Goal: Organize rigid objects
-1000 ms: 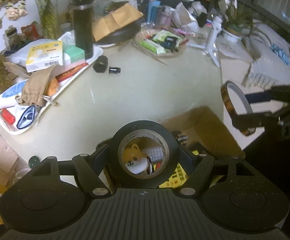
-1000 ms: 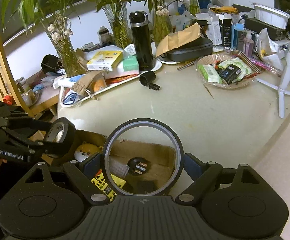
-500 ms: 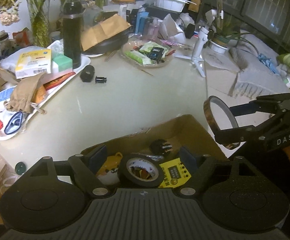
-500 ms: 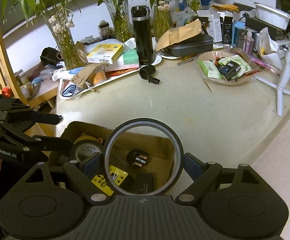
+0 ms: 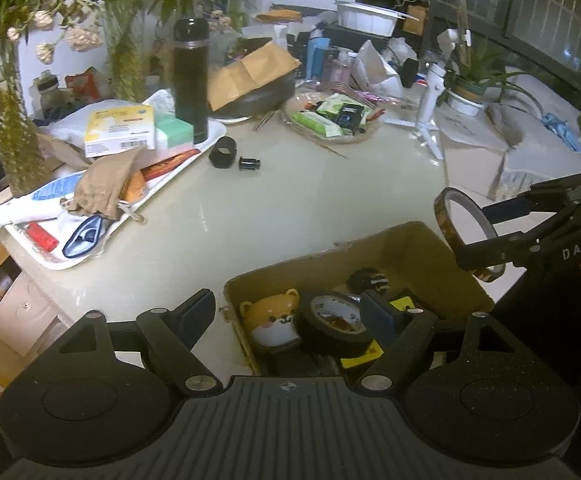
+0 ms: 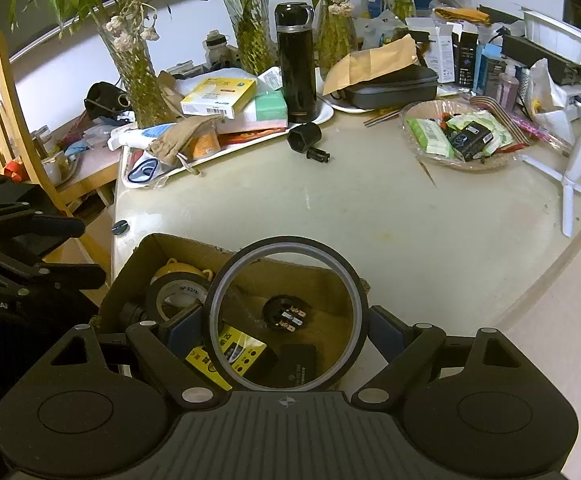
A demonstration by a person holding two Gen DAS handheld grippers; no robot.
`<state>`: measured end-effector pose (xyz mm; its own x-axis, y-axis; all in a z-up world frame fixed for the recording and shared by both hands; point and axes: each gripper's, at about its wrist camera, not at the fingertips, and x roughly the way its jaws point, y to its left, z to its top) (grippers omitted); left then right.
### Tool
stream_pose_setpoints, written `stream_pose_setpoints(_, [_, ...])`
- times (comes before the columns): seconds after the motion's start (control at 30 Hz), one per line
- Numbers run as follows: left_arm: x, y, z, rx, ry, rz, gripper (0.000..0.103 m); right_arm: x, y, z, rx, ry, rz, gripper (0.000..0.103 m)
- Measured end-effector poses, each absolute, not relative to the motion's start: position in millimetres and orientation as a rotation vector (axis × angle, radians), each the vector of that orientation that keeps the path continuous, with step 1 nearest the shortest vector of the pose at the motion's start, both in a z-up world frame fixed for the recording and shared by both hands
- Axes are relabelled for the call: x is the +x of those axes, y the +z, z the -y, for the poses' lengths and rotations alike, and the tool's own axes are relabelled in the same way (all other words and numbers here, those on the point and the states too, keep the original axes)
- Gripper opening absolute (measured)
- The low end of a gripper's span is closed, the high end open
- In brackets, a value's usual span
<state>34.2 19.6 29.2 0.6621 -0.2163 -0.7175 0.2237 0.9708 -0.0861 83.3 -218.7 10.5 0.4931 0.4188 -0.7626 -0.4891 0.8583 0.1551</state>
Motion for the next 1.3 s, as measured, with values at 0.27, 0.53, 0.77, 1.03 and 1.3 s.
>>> stream_pose_setpoints(0.27, [30.2, 27.6, -30.5, -0.027, -0.222, -0.807, 0.079, 89.0, 12.4, 209.9, -0.089, 0.558, -0.899, 0.089])
stream_pose_setpoints(0.53, [30.9, 26.2, -33.3, -0.037, -0.213, -0.810, 0.079, 99.1, 10.5, 192.7, -0.112, 0.580, -0.917, 0.096])
stream_pose_setpoints(0.77, [31.7, 26.4, -34.0, -0.034, -0.208, -0.814, 0.079, 98.2, 6.7, 187.2, -0.146, 0.576, -0.912, 0.103])
stream_pose_setpoints(1.03, [33.0, 23.8, -35.0, -0.031, -0.184, -0.825, 0.079, 97.1, 2.3, 196.7, -0.112, 0.541, -0.937, 0.103])
stream_pose_setpoints(1.3, [31.5, 22.6, -33.3, -0.024, -0.165, -0.838, 0.079, 95.0, 2.6, 202.1, -0.088, 0.499, -0.947, 0.103])
